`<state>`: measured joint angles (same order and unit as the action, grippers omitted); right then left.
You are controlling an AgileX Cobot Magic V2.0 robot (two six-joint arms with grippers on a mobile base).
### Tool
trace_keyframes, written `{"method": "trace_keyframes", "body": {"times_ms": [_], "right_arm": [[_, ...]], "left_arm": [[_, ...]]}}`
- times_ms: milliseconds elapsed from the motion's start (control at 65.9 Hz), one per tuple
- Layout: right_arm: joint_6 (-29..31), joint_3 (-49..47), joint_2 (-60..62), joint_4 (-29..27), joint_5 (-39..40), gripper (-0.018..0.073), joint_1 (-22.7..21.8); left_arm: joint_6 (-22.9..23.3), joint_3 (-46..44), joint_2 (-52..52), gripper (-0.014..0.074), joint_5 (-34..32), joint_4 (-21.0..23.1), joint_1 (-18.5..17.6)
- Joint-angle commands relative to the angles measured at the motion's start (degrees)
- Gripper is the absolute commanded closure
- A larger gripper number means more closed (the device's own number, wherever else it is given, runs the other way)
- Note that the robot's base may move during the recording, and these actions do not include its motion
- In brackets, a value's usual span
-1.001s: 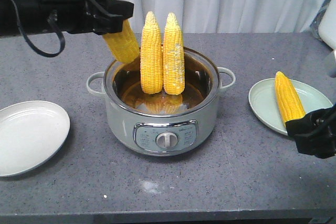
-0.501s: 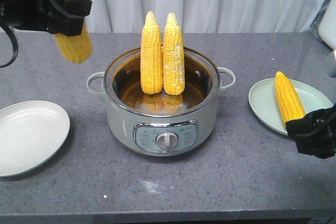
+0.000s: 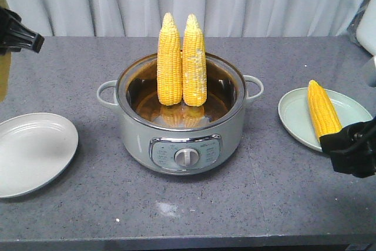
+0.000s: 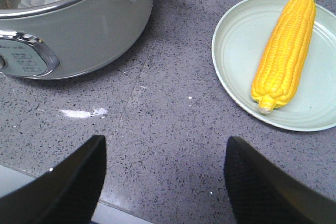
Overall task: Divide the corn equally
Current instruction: 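Carry the held cob out of the pot over the white plate, then lower the cob onto the white plate and open the left gripper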
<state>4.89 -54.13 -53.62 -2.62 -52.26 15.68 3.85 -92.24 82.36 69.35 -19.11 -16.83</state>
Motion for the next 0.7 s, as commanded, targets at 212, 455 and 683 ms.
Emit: {"method": "trace_keyframes", "body": {"times_ms": [212,455,683], "right_arm": [[0.2,-1.6,0.6,0.0,2.8,0.0083,0.1],[0.2,-1.6,0.6,0.0,2.9,0.0083,0.1],[0.2,-1.6,0.6,0.0,2.9,0.0083,0.1]], "left_arm": [[0.9,-1.8,6.4,0.0351,2.4,0.6,6.8],[0.1,-1.8,11.3,0.0351,2.4,8.4,10.0],[-1.2,0.4,14.3,0.0351,2.4,12.5,10.5]]}}
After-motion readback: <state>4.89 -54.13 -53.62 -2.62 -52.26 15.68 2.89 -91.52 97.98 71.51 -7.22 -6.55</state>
